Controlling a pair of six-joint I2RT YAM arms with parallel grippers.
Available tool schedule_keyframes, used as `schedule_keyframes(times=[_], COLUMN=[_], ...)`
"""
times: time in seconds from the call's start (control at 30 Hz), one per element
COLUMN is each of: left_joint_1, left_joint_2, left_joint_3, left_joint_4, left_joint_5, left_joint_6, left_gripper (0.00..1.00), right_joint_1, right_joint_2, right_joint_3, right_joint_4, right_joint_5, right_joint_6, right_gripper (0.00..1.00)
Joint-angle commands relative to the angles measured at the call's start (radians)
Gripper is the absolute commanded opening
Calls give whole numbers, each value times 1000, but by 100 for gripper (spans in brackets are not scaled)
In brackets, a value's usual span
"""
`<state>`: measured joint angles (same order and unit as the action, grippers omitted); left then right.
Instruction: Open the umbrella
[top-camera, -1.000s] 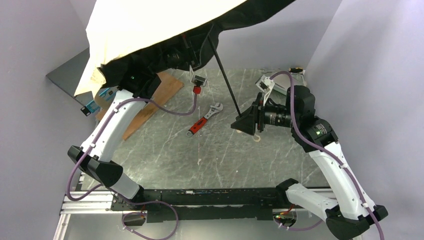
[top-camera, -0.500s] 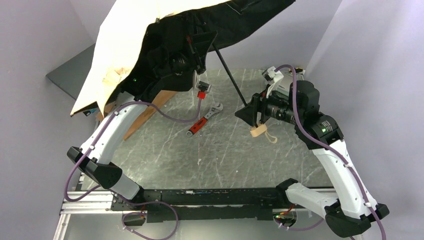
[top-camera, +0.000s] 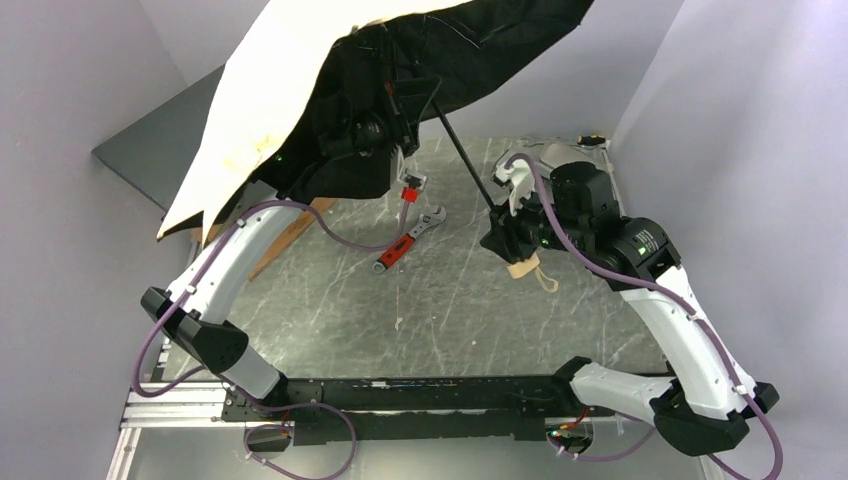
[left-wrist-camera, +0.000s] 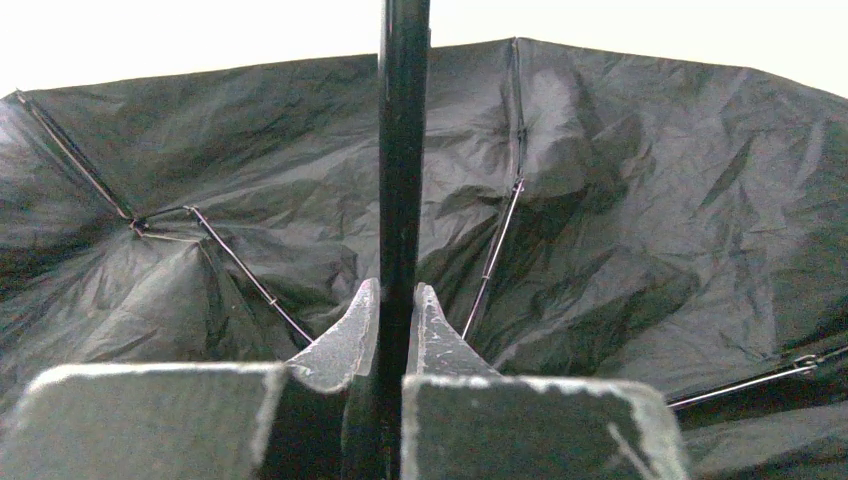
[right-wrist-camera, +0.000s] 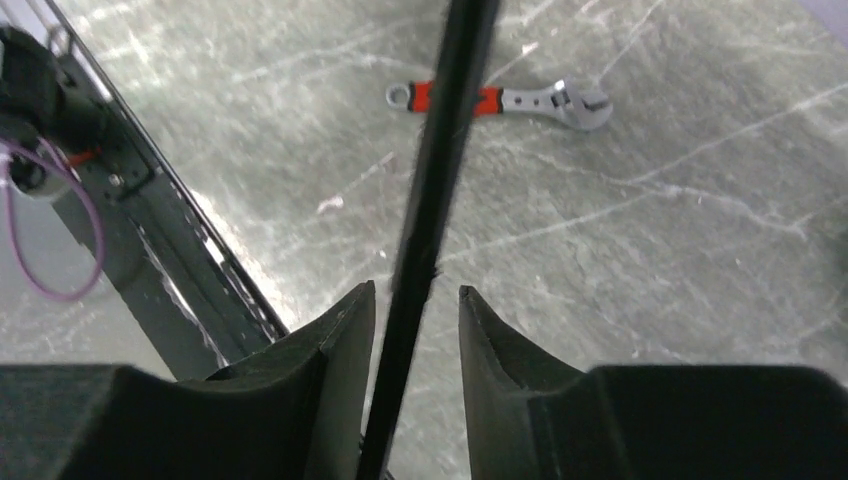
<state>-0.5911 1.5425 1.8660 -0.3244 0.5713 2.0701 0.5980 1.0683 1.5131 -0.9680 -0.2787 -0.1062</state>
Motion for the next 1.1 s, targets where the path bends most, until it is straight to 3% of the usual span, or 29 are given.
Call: schedule_keyframes(times=[0.0,0.07,0.23,0.57,0.93,1.07], left_joint_1=[-8,-6,17,48,147,194], left_joint_2=[29,54,143,296,329,334], left_joint_3=[104,135,257,386,385,391], left_joint_4=[88,126,235,436,544,543], left_joint_5=[-29,-90,-265,-564,-656,-659], left_joint_6=[645,627,572,497,431,403], left_gripper=[0,0,0,15,24,15], right_joint_1=[24,24,25,24,20,20], right_joint_2=[-7,-35,-146,-227,-267,-284], right_joint_3=[-6,-61,-182,-250,-327,-358], right_joint_4=[-129,-126,-89,-80,-94,-91], right_joint_5=[112,109,36,-229,-265,-235], right_joint_6=[-88,-80,-78,-86,-99,-91], right_gripper=[32,19,1,0,0,0])
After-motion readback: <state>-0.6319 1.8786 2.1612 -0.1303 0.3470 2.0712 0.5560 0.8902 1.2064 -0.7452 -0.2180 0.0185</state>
